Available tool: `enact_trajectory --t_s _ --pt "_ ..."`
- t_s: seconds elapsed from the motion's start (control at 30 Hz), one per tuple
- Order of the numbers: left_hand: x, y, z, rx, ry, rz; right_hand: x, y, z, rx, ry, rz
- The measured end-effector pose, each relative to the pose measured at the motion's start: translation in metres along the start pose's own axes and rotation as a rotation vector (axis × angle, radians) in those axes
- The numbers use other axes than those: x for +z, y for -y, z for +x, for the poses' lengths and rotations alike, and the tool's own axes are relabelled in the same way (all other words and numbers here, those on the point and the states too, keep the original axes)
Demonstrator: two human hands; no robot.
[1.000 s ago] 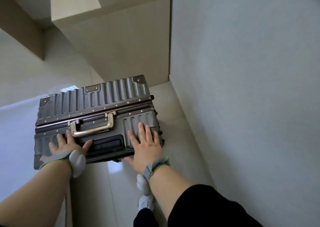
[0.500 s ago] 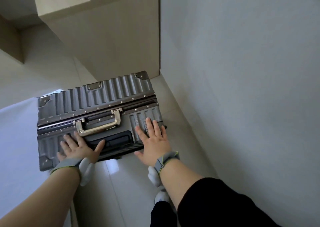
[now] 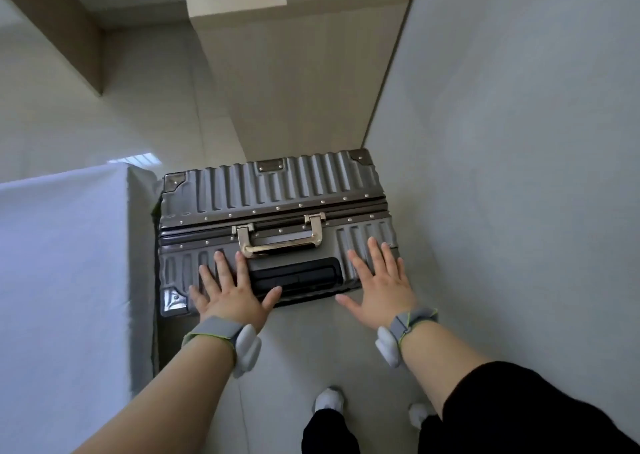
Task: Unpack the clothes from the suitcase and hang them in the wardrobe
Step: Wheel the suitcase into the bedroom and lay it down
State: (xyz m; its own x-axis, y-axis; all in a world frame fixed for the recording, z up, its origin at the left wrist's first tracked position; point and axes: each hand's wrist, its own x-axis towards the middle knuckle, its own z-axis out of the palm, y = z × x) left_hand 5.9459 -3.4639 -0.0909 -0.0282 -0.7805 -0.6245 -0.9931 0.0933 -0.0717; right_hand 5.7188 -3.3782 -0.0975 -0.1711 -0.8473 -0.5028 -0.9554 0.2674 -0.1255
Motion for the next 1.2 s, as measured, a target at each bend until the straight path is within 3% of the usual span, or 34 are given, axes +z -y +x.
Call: enact_trajectory --t_s 0.43,0.97,1.2 --pt "0.017 0.006 -0.022 0.090 -0.026 0.002 0.006 -0.006 0.004 0.072 -0.020 -0.041" --pt "0.025 0.007 -0.046 0.163 0.070 0.080 -0.002 -0.014 0.007 0.090 -0.024 -0.037" --pt "0.024 0.003 -0.043 0.148 0.074 0.020 0.001 0.048 0.003 0.117 -0.032 0.045"
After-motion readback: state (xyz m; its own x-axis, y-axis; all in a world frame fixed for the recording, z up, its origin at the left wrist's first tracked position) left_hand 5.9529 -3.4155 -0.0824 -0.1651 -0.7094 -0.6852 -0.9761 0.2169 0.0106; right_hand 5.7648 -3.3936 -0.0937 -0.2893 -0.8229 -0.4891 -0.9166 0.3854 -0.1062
